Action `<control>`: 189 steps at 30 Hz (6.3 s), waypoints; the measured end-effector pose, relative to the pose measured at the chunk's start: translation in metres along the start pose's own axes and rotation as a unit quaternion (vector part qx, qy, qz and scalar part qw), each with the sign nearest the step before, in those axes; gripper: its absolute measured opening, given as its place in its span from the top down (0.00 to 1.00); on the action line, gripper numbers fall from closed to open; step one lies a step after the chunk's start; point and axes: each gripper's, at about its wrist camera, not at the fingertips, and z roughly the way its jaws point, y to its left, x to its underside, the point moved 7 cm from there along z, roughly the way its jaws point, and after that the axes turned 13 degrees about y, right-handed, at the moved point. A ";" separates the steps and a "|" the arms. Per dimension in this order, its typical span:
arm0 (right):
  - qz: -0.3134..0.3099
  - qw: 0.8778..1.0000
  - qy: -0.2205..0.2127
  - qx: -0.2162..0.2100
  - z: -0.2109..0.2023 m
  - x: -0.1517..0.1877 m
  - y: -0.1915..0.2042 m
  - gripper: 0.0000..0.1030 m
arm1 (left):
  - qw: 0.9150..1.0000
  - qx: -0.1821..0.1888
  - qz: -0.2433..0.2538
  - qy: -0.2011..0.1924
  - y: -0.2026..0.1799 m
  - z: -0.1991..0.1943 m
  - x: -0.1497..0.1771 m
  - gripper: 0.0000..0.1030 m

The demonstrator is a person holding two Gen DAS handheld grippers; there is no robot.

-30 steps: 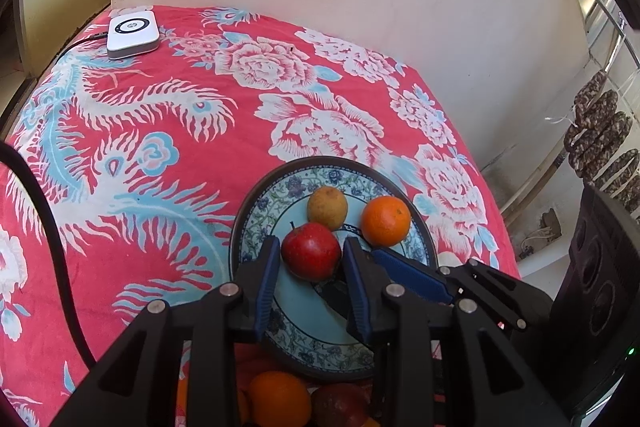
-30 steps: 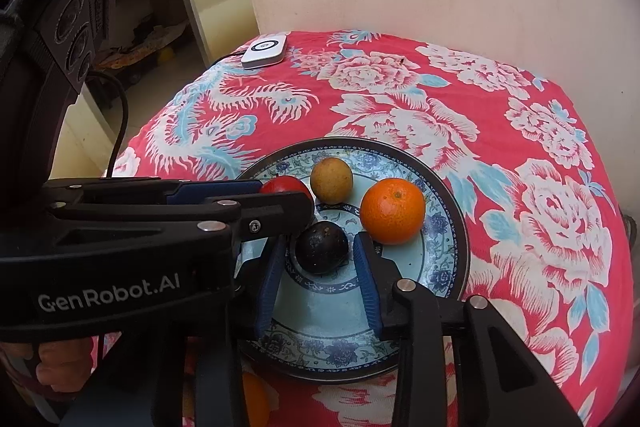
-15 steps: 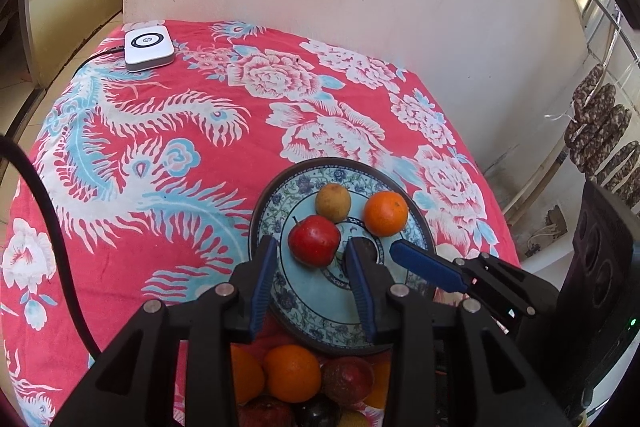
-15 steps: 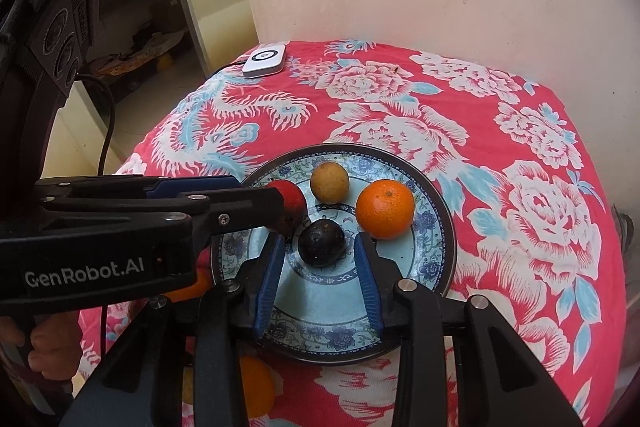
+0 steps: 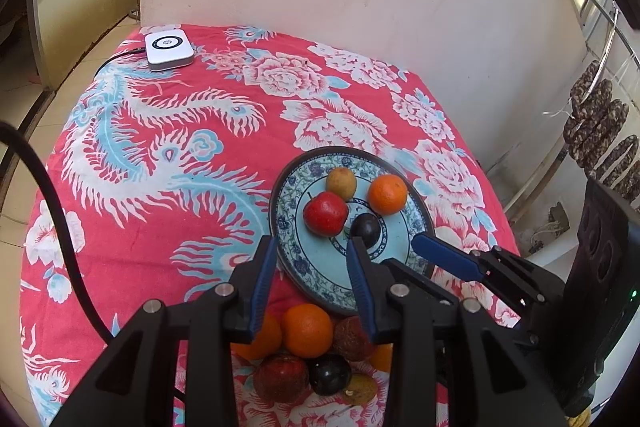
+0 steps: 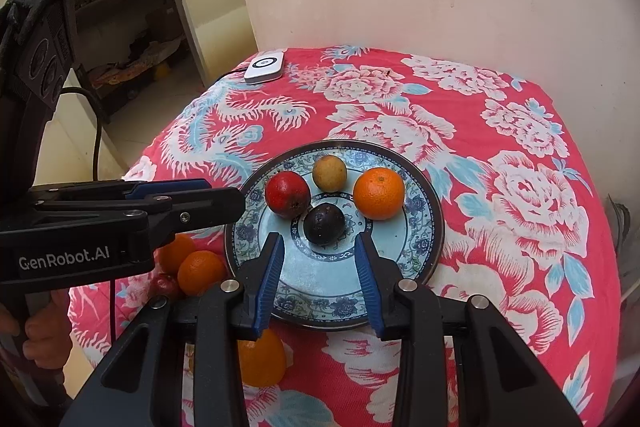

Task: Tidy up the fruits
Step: 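Withdraw both tools from the plate back toward the remaining fruit cluster, then move the left tool onto a dark red fruit while the right tool reaches an orange, then close the left tool on the dark red fruit while the right tool grasps the orange, then lift and carry the dark red fruit and the orange over the plate with both tools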

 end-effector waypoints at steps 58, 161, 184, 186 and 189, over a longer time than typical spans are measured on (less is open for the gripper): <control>0.004 1.000 0.019 -0.006 -0.016 0.059 0.028 0.63 | 1.000 0.008 -0.023 0.018 0.023 -0.009 0.078 0.63; 0.015 1.000 -0.025 -0.009 -0.037 0.045 0.013 0.69 | 0.998 0.040 -0.022 -0.036 -0.006 -0.038 0.053 0.68; 0.035 0.999 -0.016 0.019 -0.026 0.019 -0.012 0.69 | 0.999 0.033 -0.004 -0.037 -0.020 -0.019 0.010 0.68; 0.037 0.999 -0.014 0.022 -0.024 0.017 -0.016 0.69 | 0.999 0.033 -0.005 -0.033 -0.020 -0.015 0.007 0.68; 0.041 0.999 -0.012 0.024 -0.021 0.014 -0.021 0.69 | 0.999 0.031 -0.004 -0.029 -0.021 -0.009 0.003 0.68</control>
